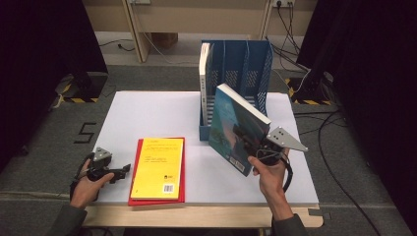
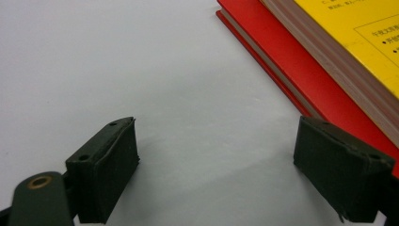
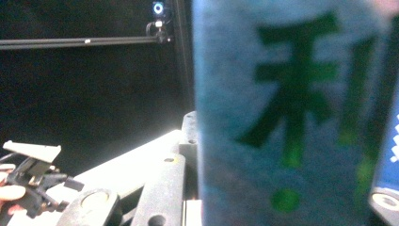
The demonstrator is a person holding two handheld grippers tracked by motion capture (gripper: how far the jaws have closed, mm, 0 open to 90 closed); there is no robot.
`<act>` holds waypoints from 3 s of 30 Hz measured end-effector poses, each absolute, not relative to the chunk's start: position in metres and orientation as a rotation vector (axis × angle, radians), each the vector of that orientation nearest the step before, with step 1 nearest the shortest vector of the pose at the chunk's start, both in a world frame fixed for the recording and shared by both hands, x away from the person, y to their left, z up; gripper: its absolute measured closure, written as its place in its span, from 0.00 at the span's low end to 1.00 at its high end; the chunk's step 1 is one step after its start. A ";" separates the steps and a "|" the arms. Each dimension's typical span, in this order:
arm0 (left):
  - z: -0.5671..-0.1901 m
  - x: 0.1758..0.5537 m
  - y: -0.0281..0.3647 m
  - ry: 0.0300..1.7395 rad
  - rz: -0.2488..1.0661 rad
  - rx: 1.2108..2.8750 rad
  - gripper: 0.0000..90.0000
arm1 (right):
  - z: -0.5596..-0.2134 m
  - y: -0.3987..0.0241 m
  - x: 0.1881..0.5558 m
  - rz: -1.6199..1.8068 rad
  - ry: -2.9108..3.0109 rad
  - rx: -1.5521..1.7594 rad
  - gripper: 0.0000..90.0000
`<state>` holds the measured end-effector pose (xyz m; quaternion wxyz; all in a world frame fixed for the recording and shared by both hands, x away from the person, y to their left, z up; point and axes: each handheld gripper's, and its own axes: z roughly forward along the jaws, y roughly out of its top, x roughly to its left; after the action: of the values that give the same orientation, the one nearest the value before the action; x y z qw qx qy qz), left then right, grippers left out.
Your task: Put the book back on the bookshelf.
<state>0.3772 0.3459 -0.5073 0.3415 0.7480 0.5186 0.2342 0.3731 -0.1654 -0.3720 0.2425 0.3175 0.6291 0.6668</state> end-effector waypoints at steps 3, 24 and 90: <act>-0.507 0.377 0.346 1.349 0.605 1.947 0.14 | -0.358 -0.173 0.373 1.835 1.689 0.873 0.83; -0.507 0.377 0.346 1.351 0.604 1.948 0.14 | -0.323 -0.186 0.423 1.741 1.586 0.964 0.83; -0.507 0.377 0.345 1.347 0.616 1.950 0.15 | -0.370 -0.121 0.592 1.477 1.454 1.204 0.82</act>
<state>0.3767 0.3452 -0.5070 0.3394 0.7490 0.5175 0.2366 0.5916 -0.1211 -0.3702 0.3638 0.4677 0.5651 0.5740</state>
